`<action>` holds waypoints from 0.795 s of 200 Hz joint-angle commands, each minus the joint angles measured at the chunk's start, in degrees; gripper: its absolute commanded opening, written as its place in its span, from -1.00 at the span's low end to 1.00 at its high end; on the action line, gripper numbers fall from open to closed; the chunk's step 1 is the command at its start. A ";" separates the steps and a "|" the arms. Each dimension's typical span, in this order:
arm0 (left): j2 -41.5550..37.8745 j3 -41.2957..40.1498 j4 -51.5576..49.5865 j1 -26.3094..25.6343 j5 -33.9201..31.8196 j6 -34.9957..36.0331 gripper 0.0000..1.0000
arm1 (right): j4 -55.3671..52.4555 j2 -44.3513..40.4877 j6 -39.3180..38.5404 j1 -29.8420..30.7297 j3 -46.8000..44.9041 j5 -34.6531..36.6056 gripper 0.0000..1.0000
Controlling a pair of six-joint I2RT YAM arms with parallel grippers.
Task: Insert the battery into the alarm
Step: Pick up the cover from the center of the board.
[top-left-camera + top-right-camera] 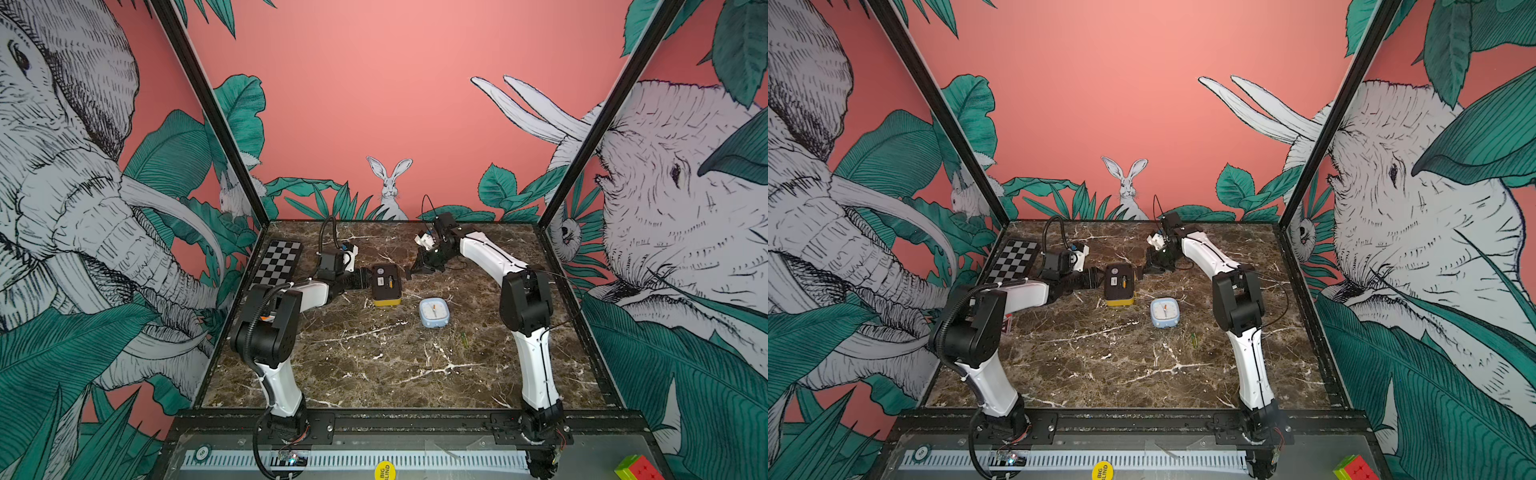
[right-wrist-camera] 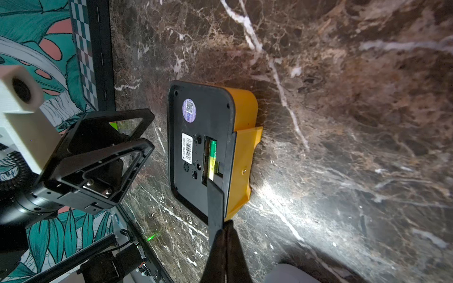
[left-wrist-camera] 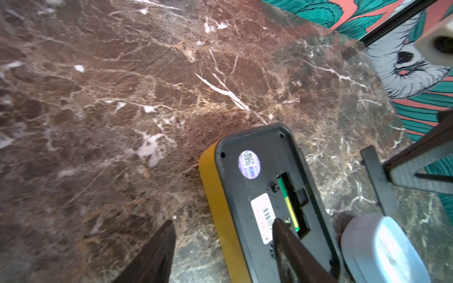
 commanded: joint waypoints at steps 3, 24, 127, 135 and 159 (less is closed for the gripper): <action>-0.17 -0.45 1.40 -0.59 2.53 -1.22 0.23 | -0.82 -1.33 3.98 1.86 1.39 2.06 -0.99; -0.40 -1.65 2.07 -1.09 3.99 -2.86 0.18 | 0.40 -0.81 6.36 3.02 1.31 2.84 -0.99; -1.19 -5.05 4.91 -4.84 5.79 -7.90 0.17 | -2.68 3.86 5.20 4.89 6.64 6.20 -0.99; -1.29 -5.34 5.29 -5.08 5.53 -8.07 0.16 | -3.53 4.34 4.96 4.98 7.55 6.33 -0.99; -1.81 -6.48 6.59 -5.21 5.45 -9.14 0.15 | -5.50 5.95 4.14 5.11 9.67 6.59 -0.99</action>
